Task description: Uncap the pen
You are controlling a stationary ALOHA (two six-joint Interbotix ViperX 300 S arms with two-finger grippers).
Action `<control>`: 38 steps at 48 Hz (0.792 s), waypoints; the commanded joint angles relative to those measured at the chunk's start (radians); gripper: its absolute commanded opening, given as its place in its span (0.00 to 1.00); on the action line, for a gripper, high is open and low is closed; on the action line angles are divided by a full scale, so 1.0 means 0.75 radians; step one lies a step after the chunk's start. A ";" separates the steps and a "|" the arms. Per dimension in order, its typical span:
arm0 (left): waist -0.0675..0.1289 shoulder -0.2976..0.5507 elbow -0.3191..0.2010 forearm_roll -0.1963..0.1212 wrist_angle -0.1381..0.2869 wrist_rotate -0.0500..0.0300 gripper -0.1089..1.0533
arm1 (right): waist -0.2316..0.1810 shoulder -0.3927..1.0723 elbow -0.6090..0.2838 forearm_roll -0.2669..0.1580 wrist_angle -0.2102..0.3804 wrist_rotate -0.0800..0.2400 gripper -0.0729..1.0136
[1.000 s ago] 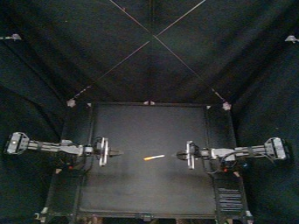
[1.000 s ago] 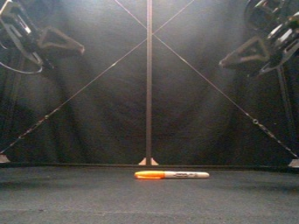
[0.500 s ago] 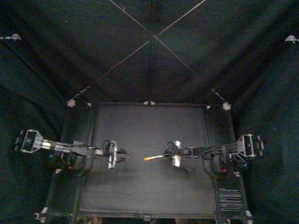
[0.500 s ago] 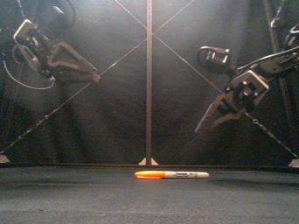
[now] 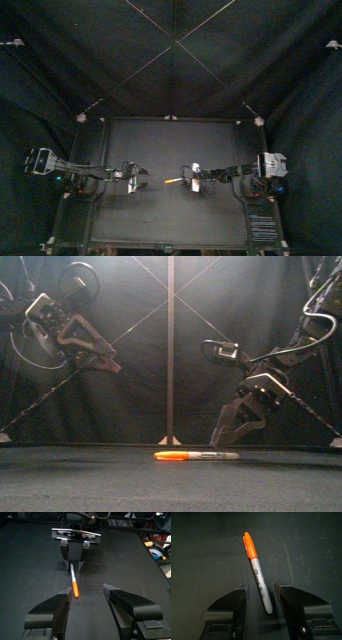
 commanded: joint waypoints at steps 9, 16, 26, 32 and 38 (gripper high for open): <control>0.000 0.002 -0.037 -0.004 -0.014 0.002 0.84 | -0.006 0.047 -0.025 0.000 0.000 0.002 0.71; 0.002 0.002 -0.047 -0.004 -0.014 0.000 0.84 | 0.002 0.047 -0.022 0.004 0.012 0.004 0.62; 0.012 0.045 -0.133 -0.088 0.014 0.008 0.85 | 0.006 -0.041 -0.049 0.010 0.039 0.006 0.59; 0.022 0.141 -0.217 -0.072 0.115 0.010 0.85 | 0.006 -0.121 -0.086 0.004 0.082 0.004 0.59; 0.035 0.237 -0.307 -0.037 0.221 0.010 0.85 | 0.006 -0.178 -0.112 0.000 0.141 0.000 0.59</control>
